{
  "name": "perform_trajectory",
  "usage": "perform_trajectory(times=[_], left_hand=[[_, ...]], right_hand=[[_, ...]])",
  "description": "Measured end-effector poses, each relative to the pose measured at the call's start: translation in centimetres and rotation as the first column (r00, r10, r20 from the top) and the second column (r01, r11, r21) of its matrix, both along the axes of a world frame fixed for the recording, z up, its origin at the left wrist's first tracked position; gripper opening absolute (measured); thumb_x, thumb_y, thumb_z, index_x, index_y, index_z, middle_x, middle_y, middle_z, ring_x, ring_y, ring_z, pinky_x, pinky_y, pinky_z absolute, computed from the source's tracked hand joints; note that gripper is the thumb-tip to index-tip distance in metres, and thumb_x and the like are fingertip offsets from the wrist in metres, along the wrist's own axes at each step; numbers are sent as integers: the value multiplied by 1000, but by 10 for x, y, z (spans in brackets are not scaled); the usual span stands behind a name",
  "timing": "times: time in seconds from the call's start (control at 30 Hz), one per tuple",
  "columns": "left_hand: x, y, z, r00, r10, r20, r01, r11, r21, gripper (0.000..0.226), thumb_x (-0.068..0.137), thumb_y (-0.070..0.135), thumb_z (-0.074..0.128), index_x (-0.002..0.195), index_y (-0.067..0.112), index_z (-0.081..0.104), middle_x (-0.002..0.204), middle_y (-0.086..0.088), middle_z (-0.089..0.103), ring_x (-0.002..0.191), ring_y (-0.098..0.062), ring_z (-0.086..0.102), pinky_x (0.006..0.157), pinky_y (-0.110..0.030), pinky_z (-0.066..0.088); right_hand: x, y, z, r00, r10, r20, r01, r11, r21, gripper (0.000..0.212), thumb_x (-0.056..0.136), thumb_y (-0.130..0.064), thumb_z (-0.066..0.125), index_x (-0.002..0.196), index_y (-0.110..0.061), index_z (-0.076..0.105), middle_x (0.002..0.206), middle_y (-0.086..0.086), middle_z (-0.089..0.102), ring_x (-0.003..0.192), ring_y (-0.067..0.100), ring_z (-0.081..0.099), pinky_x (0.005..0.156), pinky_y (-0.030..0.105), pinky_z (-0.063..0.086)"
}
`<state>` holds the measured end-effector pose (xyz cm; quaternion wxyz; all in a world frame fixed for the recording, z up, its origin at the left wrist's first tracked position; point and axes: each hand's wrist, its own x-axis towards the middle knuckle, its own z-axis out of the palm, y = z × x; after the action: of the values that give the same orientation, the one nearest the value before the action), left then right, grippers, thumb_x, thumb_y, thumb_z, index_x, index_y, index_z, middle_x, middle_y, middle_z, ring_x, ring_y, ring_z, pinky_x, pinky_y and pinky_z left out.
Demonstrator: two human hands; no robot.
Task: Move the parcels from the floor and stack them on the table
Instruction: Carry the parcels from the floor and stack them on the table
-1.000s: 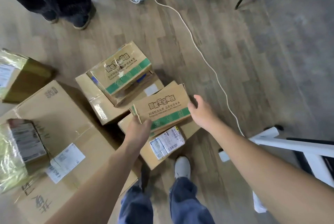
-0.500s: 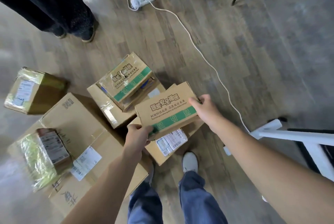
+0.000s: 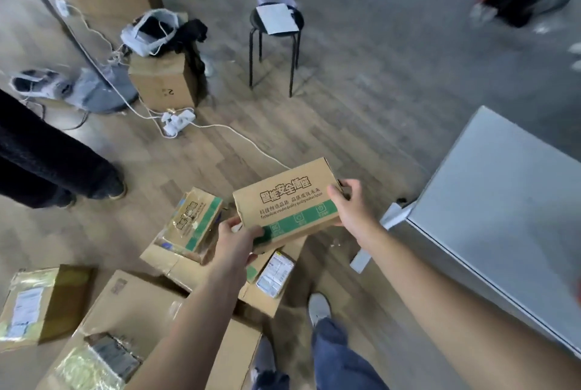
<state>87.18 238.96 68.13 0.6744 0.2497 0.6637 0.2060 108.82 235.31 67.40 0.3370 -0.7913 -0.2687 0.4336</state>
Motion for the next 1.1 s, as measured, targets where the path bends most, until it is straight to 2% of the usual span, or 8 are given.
perform_trajectory(times=[0.1, 0.2, 0.43, 0.6, 0.73, 0.8, 0.97, 1.1], left_hand=[[27, -18, 28, 995, -82, 49, 78, 995, 67, 39, 85, 4, 62, 117, 17, 43, 104, -10, 68, 94, -25, 67, 90, -44, 52], [59, -41, 49, 983, -172, 65, 163, 979, 124, 39, 85, 3, 61, 118, 13, 42, 102, -12, 67, 80, -22, 62, 68, -36, 46], [142, -95, 99, 907, -409, 98, 371, 887, 274, 43, 84, 5, 64, 119, 14, 41, 93, -10, 68, 76, -23, 64, 58, -30, 39], [219, -162, 132, 825, -560, 79, 496, 784, 372, 41, 83, 5, 62, 118, 14, 43, 92, -9, 69, 70, -21, 62, 46, -24, 38], [285, -241, 155, 763, -638, 105, 558, 732, 391, 38, 85, 8, 62, 118, 18, 45, 93, -6, 70, 77, -17, 64, 60, -27, 43], [315, -280, 164, 743, -659, 117, 568, 713, 411, 39, 86, 11, 63, 119, 19, 46, 95, -6, 70, 79, -17, 62, 66, -29, 42], [378, -365, 186, 707, -692, 143, 572, 679, 460, 42, 85, 10, 67, 121, 20, 48, 88, 0, 69, 76, -12, 64, 62, -24, 43], [417, -413, 195, 659, -741, 134, 620, 634, 462, 44, 85, 12, 69, 122, 19, 46, 92, -1, 70, 75, -11, 66, 58, -24, 42]], right_hand=[[17, -34, 38, 987, -158, -4, 158, 986, 52, 20, 96, -43, 51, 108, -28, 45, 107, 2, 65, 97, 20, 66, 86, 47, 57], [40, -72, 67, 963, -265, 42, 260, 961, 99, 18, 97, -40, 50, 105, -24, 47, 103, 2, 65, 96, 21, 66, 85, 48, 57], [107, -170, 123, 882, -463, 92, 441, 878, 188, 23, 99, -42, 47, 106, -20, 49, 102, 6, 67, 94, 24, 67, 85, 48, 56], [164, -266, 150, 789, -613, 35, 585, 768, 262, 23, 99, -38, 48, 108, -17, 48, 105, 7, 64, 96, 24, 64, 77, 45, 59], [219, -361, 162, 703, -711, 17, 668, 669, 326, 21, 96, -36, 51, 106, -18, 51, 108, 7, 62, 96, 26, 64, 76, 51, 59], [245, -407, 165, 672, -740, 16, 693, 636, 339, 19, 96, -35, 51, 105, -19, 51, 109, 6, 61, 94, 22, 62, 80, 46, 57], [301, -506, 170, 629, -777, -20, 736, 587, 338, 31, 96, -40, 49, 115, -16, 48, 103, -2, 59, 94, 17, 57, 64, 30, 41], [331, -562, 178, 580, -813, -49, 780, 537, 321, 30, 98, -45, 48, 119, -25, 43, 98, -9, 54, 85, 8, 53, 78, 37, 48]])
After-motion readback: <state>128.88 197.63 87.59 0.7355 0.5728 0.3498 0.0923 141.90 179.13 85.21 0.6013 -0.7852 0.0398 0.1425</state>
